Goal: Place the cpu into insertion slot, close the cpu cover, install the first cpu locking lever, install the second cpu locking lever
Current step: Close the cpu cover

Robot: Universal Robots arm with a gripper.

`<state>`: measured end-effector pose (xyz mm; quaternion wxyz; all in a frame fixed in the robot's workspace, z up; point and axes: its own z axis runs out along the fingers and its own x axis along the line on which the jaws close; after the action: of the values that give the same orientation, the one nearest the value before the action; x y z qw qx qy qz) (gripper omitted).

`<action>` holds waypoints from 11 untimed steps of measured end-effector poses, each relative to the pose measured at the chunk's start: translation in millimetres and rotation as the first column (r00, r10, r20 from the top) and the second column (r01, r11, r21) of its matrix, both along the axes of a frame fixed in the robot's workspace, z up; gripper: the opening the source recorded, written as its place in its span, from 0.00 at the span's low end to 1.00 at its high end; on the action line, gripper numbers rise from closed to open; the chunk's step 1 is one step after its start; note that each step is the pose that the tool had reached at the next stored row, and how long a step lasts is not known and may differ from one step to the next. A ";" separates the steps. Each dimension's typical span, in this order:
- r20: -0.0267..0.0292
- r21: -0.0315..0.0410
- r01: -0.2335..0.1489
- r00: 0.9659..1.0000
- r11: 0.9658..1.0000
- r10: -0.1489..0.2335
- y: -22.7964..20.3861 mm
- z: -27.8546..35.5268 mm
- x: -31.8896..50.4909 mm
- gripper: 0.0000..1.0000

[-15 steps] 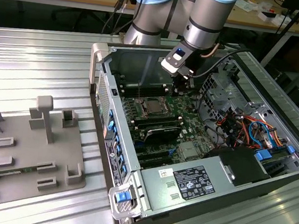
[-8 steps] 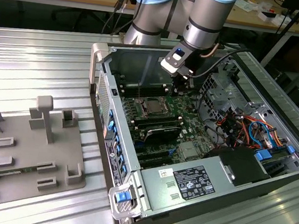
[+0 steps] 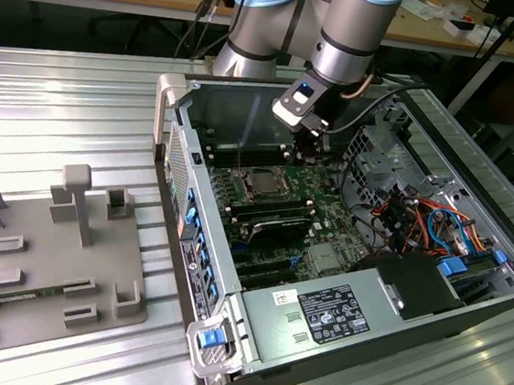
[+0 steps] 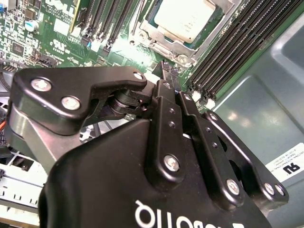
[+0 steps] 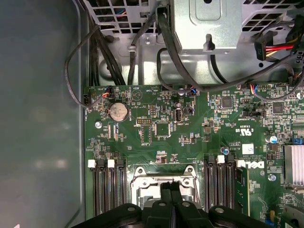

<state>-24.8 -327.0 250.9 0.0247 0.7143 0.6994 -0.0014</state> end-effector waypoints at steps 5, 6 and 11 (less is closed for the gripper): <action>0.000 0.000 0.000 1.000 1.000 0.000 0.0 0.0 -2.6 0.11; 0.000 0.000 0.000 1.000 1.000 0.000 0.0 0.0 -3.2 0.11; 0.000 0.000 0.000 1.000 1.000 0.000 0.0 0.0 -6.1 0.11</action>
<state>-30.9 -327.0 250.9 0.0247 0.7143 0.6994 -0.0013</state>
